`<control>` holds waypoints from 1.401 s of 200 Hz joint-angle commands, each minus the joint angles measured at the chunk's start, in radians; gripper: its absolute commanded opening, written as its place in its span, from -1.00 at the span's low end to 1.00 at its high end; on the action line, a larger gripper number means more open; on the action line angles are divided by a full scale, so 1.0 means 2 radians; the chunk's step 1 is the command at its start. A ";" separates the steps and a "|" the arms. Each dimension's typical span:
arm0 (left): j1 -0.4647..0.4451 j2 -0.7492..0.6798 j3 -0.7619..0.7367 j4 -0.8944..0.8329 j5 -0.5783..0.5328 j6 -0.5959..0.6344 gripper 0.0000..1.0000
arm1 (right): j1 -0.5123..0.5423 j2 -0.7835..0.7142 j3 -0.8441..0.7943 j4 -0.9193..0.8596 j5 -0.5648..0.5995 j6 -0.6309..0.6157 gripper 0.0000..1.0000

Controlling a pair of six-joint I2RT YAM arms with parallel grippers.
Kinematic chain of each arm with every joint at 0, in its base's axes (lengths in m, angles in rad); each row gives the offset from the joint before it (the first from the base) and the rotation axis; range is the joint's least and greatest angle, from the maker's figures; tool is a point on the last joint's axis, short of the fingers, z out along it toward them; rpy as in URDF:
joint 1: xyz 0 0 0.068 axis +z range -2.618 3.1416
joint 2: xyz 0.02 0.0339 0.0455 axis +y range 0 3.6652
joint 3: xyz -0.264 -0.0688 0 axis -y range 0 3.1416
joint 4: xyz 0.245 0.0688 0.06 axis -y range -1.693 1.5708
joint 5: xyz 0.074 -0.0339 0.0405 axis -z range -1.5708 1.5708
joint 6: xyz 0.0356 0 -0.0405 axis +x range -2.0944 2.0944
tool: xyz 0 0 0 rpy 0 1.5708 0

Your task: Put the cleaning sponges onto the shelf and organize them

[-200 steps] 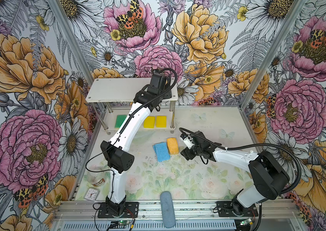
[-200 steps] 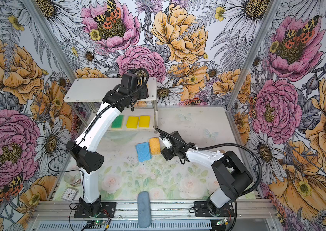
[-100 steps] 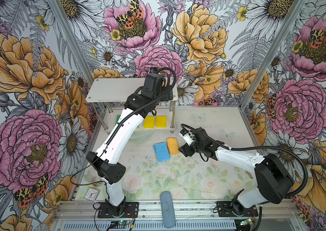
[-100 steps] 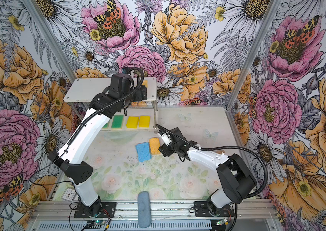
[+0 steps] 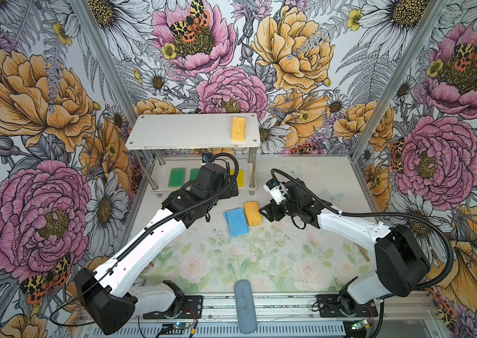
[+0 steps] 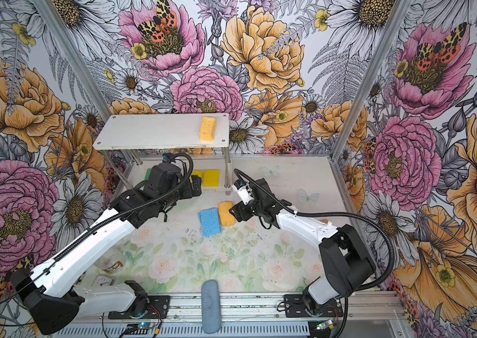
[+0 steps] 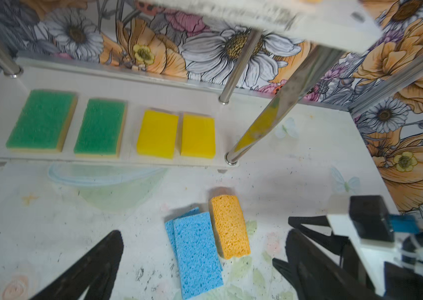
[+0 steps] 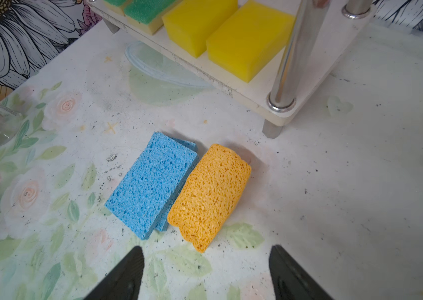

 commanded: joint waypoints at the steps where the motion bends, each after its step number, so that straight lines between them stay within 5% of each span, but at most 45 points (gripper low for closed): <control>1: 0.004 -0.026 -0.038 0.039 0.015 -0.057 0.98 | -0.002 0.017 0.021 0.007 0.012 0.022 0.56; 47: 0.002 0.004 -0.103 0.089 0.086 -0.103 0.98 | -0.003 0.051 0.026 0.000 0.071 0.040 0.55; 133: 0.022 0.038 -0.152 0.178 0.170 -0.143 0.98 | -0.002 0.106 0.031 -0.011 0.097 0.065 0.53; 184: 0.063 0.066 -0.204 0.286 0.268 -0.178 0.98 | 0.018 0.084 0.030 -0.016 0.099 0.054 0.53; 280: 0.127 -0.039 -0.255 0.224 0.248 -0.170 0.98 | 0.102 0.136 0.100 -0.051 0.189 0.078 0.86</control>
